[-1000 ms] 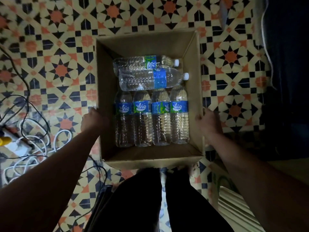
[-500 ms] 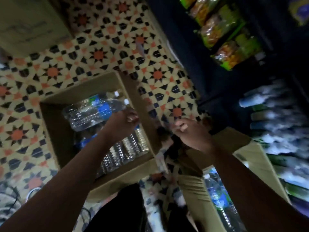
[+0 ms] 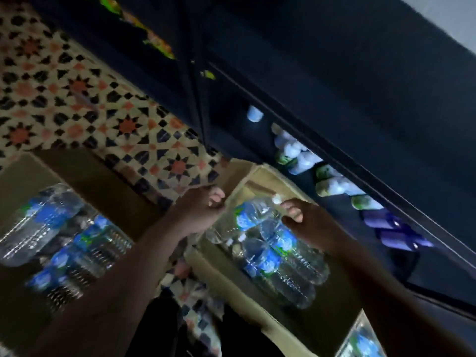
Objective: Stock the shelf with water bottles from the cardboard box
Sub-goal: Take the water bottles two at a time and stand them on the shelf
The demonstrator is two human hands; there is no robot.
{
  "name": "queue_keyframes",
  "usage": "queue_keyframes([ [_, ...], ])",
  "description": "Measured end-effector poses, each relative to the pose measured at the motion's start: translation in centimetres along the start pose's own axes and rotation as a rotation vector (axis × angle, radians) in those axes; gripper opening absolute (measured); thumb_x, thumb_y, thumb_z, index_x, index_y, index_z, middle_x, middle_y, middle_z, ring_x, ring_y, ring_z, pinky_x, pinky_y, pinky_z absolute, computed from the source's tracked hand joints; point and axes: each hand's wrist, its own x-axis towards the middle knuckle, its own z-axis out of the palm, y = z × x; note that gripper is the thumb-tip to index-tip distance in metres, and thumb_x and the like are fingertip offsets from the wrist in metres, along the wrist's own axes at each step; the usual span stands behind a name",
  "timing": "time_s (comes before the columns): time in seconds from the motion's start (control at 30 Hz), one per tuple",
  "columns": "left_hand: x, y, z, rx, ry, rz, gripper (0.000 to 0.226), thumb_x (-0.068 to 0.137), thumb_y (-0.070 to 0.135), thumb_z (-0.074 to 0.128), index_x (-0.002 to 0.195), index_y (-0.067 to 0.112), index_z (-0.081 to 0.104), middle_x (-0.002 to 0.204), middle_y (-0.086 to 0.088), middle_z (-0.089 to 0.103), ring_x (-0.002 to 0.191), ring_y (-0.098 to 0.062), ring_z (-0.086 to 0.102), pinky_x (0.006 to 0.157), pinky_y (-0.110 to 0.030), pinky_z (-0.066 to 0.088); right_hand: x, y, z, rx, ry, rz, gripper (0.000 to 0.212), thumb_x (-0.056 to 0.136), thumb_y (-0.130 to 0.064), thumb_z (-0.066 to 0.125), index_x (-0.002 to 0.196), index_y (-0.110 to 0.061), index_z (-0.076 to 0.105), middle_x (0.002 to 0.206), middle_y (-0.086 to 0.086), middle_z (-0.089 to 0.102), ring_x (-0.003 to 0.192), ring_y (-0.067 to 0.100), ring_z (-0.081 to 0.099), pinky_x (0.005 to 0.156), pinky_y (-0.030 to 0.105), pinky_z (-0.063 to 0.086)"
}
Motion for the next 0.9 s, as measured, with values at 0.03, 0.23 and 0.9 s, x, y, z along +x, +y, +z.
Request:
queue_keyframes([
  [0.03,0.4,0.7,1.3,0.014,-0.016,0.011,0.026,0.092,0.029,0.063,0.116,0.021,0.062,0.116,0.004,0.066,0.103,-0.012,0.063,0.09,-0.027,0.05,-0.6,1.7,0.1,0.01,-0.015,0.029,0.033,0.09,-0.018,0.067,0.122,-0.014,0.064,0.118,0.008,0.069,0.109,0.023,0.064,0.087,0.022,0.04],
  [0.23,3.2,2.8,8.5,0.215,-0.154,0.047,0.041,0.09,0.028,0.062,0.13,0.018,0.054,0.131,-0.002,0.062,0.115,-0.017,0.06,0.095,-0.026,0.046,-3.8,9.7,2.9,0.089,-0.06,0.232,0.037,0.091,-0.024,0.064,0.128,-0.02,0.06,0.124,0.004,0.066,0.113,0.023,0.062,0.097,0.026,0.042],
  [0.9,16.1,-8.6,20.0,0.493,-0.134,0.045,0.138,0.063,0.044,0.088,0.154,0.009,-0.01,0.16,-0.011,0.016,0.144,-0.026,0.026,0.115,-0.032,0.024,5.4,21.9,18.0,0.011,-0.003,0.308,0.1,0.08,-0.056,0.07,0.156,-0.034,0.008,0.164,0.005,0.011,0.15,0.034,0.009,0.116,0.06,0.013],
])
